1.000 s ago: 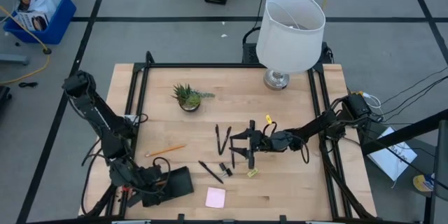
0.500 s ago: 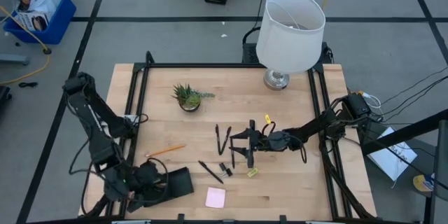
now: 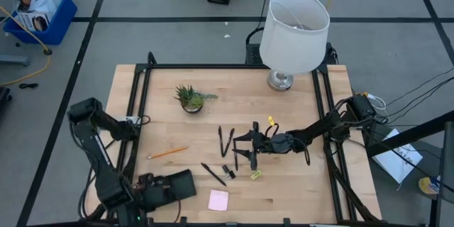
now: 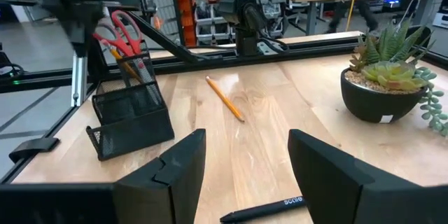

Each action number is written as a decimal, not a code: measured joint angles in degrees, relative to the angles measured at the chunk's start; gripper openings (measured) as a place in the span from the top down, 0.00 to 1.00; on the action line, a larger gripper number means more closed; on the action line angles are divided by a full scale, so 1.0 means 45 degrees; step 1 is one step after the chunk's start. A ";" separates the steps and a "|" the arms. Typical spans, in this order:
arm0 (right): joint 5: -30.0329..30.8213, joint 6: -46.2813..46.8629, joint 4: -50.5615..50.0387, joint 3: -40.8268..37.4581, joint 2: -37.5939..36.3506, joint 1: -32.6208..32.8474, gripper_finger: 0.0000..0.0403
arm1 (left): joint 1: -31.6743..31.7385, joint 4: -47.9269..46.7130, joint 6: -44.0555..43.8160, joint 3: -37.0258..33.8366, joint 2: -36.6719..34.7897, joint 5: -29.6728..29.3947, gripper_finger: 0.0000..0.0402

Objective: Pick and place office supplies into organizer
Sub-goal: Put the top binder clip into the bottom left section of the desk organizer

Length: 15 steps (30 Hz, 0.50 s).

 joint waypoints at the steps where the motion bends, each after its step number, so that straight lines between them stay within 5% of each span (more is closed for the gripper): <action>1: 0.0004 0.0000 -0.0019 0.0000 0.0000 0.0000 0.51 | -0.0052 0.0123 0.0017 0.0170 0.0134 0.0071 0.98; 15: 0.0025 0.0022 -0.0130 0.0000 0.0000 -0.0208 0.51 | -0.0270 -0.0267 0.0186 0.0531 0.1835 0.0843 0.98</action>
